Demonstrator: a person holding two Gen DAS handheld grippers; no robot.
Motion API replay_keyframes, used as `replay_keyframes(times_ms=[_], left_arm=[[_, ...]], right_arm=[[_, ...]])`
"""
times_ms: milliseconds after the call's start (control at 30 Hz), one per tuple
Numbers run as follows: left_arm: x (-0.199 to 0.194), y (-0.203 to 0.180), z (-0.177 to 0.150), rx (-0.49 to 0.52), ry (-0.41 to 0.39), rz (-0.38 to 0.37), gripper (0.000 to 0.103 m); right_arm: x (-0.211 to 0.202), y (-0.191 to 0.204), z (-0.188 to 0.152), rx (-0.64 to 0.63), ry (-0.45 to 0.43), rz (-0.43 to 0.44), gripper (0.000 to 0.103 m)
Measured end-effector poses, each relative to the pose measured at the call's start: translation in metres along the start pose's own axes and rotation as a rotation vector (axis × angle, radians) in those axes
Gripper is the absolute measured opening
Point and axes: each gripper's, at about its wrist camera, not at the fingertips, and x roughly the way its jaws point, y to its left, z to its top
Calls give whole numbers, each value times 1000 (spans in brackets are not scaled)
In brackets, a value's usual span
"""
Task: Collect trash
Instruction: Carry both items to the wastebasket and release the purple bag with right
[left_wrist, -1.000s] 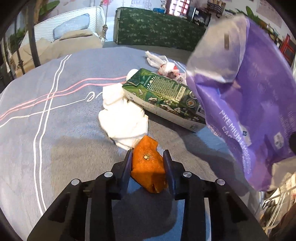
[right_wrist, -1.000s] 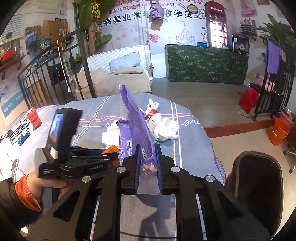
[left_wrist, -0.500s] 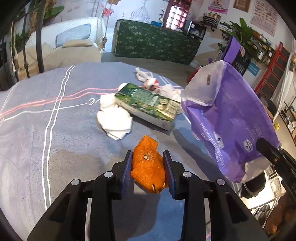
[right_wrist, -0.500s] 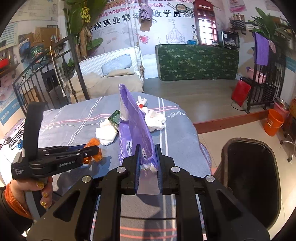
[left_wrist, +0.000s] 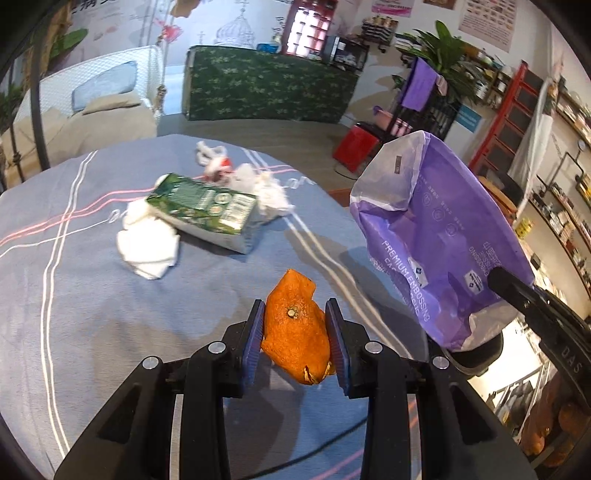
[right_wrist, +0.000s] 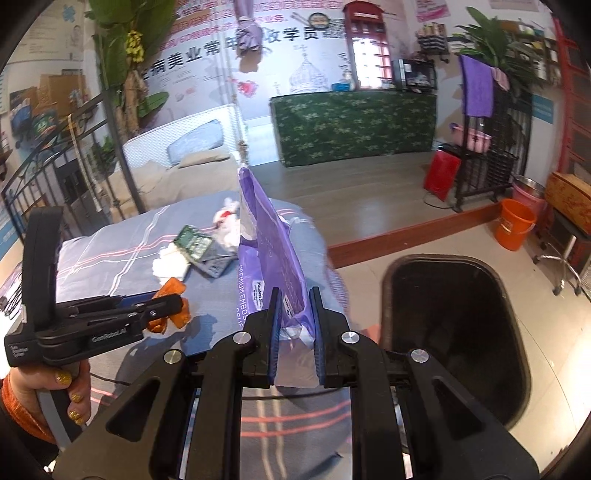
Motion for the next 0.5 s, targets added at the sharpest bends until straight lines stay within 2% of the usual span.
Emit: replay_keyframes(times_ms=[500], left_arm=[[20, -71, 4, 139, 24, -113, 33]], right_arm=[[-9, -79, -17, 102, -5, -212, 16]])
